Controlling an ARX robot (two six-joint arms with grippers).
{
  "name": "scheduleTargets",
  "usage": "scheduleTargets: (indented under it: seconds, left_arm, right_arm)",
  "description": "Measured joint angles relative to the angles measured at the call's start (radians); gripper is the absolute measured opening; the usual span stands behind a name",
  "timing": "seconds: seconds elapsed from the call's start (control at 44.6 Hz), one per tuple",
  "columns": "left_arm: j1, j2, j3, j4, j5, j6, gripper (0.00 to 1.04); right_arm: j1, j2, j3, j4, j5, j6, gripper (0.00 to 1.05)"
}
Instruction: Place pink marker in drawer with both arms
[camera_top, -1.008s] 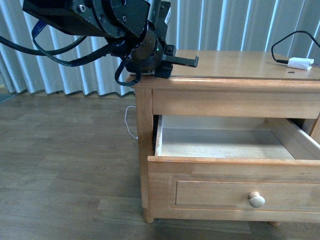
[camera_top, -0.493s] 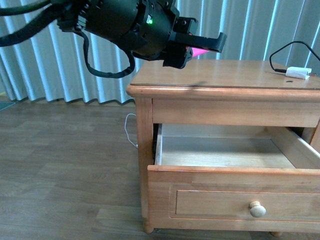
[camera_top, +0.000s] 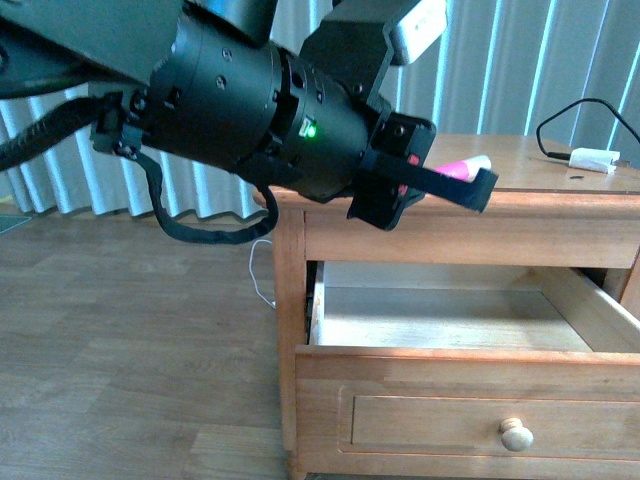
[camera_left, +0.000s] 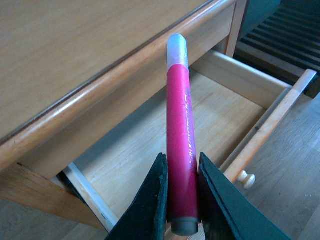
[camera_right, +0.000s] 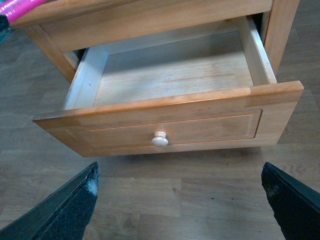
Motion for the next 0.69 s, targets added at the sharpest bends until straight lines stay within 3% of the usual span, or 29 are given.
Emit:
scheduleTargets:
  seconds: [0.694]
  left_arm:
    - [0.026, 0.303, 0.135, 0.034, -0.046, -0.035, 0.15]
  right_arm:
    - [0.0, 0.0, 0.0, 0.0, 0.0, 0.0, 0.96]
